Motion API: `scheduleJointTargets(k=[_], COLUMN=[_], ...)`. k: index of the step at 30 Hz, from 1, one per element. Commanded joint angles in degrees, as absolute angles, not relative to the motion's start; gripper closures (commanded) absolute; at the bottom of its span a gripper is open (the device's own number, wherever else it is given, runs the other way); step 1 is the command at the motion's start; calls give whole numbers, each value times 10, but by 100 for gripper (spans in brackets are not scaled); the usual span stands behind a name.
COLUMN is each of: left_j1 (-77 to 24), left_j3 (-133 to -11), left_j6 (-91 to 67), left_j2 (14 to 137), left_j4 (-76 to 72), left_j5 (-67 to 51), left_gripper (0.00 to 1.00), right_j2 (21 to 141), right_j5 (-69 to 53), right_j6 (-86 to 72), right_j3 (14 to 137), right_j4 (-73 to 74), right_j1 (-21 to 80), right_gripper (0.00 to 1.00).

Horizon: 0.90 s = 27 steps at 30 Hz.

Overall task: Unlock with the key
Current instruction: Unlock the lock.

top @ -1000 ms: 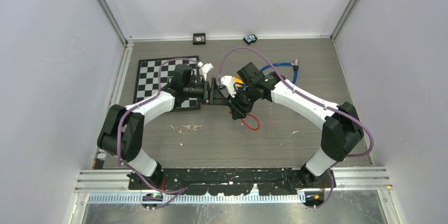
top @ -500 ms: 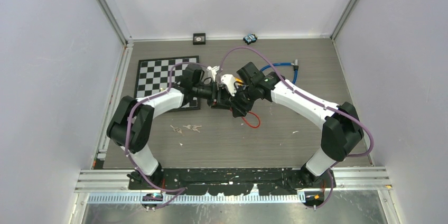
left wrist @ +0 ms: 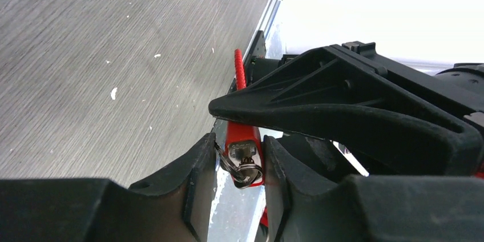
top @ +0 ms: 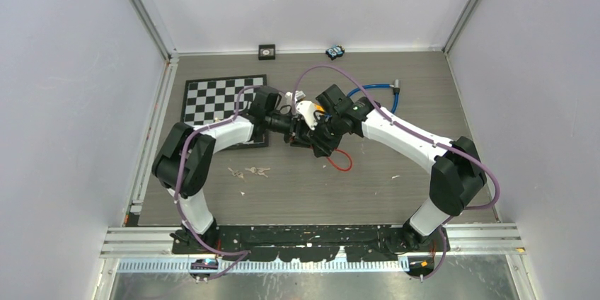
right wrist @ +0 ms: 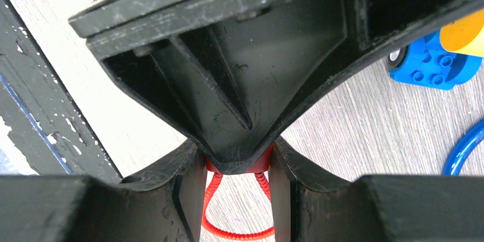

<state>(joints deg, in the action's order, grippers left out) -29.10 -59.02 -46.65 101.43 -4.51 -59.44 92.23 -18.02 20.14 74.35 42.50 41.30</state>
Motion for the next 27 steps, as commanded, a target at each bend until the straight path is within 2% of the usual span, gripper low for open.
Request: scheduleJointTargets(k=[1, 6, 9, 18, 21, 27], left_j1=[-298, -298, -297, -271, -264, -257], left_j3=[-606, -607, -607, -592, -586, -581], left_j6=[-476, -485, -487, -504, -501, -485], left_j2=[1032, 1039, 1039, 1022, 1012, 1002], left_j4=[-63, -76, -81, -121, -127, -117], left_j5=[-610, -620, -624, -631, -633, -631], left_gripper=[68, 90, 100, 100, 100, 100], right_j2=[909, 906, 899, 873, 870, 861], right_j5=[-177, -172, -165, -144, -144, -141], right_j6=[193, 193, 195, 202, 202, 206], right_j3=[763, 759, 755, 733, 729, 726], right_j4=[386, 384, 384, 384, 388, 398], right_j1=[420, 420, 420, 415, 409, 403], right_gripper=[97, 94, 87, 39, 32, 30])
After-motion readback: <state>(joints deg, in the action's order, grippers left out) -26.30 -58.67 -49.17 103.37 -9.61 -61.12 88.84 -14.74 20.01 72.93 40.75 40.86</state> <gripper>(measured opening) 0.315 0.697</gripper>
